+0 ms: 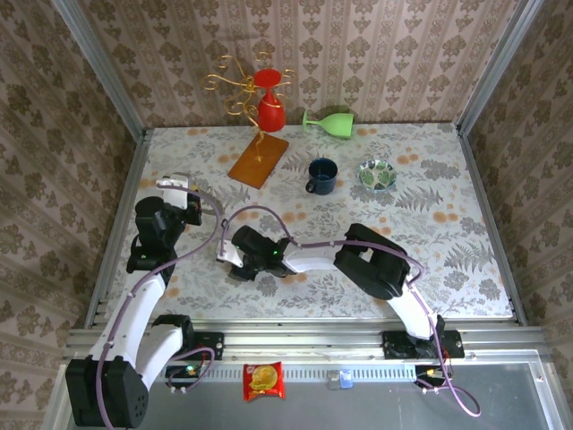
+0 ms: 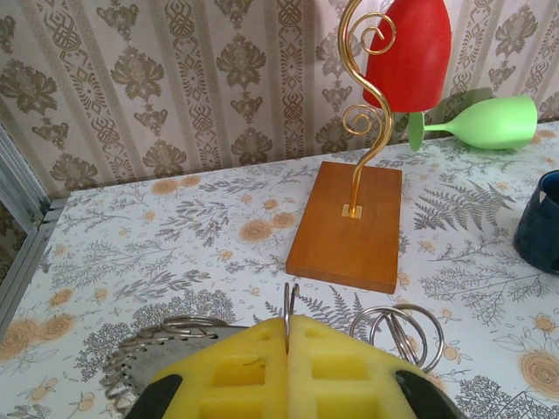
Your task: Put the keys on the keyring
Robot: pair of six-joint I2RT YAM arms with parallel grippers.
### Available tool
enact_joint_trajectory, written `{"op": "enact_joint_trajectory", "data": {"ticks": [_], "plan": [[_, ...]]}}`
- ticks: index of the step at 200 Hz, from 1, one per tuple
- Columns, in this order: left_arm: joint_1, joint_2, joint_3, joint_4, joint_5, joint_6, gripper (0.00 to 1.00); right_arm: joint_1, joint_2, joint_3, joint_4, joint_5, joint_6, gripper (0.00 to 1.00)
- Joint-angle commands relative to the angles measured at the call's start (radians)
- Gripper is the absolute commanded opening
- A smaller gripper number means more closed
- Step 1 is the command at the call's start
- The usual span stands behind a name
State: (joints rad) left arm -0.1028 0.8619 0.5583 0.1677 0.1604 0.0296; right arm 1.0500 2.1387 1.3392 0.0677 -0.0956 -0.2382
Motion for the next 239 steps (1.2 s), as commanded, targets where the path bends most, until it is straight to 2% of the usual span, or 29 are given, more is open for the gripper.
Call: {"op": "enact_joint_trajectory", "data": {"ticks": [1, 59, 86, 107, 151, 193, 226, 239], "plan": [[0.009, -0.010, 0.002, 0.045, 0.026, -0.006, 0.00, -0.005, -0.117, -0.102, -0.103, 0.053, -0.062, 0.32], [-0.020, 0.019, 0.015, 0.050, 0.103, 0.038, 0.00, -0.079, -0.385, -0.338, -0.164, 0.032, -0.060, 0.00], [-0.073, 0.036, 0.026, 0.049, 0.131, 0.109, 0.00, -0.129, -0.487, -0.430, -0.159, -0.035, -0.002, 0.00], [-0.119, 0.056, 0.043, 0.036, 0.177, 0.168, 0.00, -0.167, -0.555, -0.479, -0.220, -0.104, 0.051, 0.00], [-0.216, 0.111, 0.049, 0.068, 0.279, 0.261, 0.00, -0.189, -0.694, -0.579, -0.341, -0.114, 0.221, 0.00], [-0.291, 0.166, 0.067, 0.073, 0.310, 0.326, 0.00, -0.197, -0.693, -0.589, -0.425, -0.075, 0.421, 0.00], [-0.305, 0.181, 0.071, 0.095, 0.307, 0.324, 0.00, -0.198, -0.690, -0.616, -0.443, -0.073, 0.524, 0.00], [-0.305, 0.182, 0.071, 0.111, 0.308, 0.314, 0.00, -0.197, -0.698, -0.628, -0.467, -0.072, 0.547, 0.03]]}}
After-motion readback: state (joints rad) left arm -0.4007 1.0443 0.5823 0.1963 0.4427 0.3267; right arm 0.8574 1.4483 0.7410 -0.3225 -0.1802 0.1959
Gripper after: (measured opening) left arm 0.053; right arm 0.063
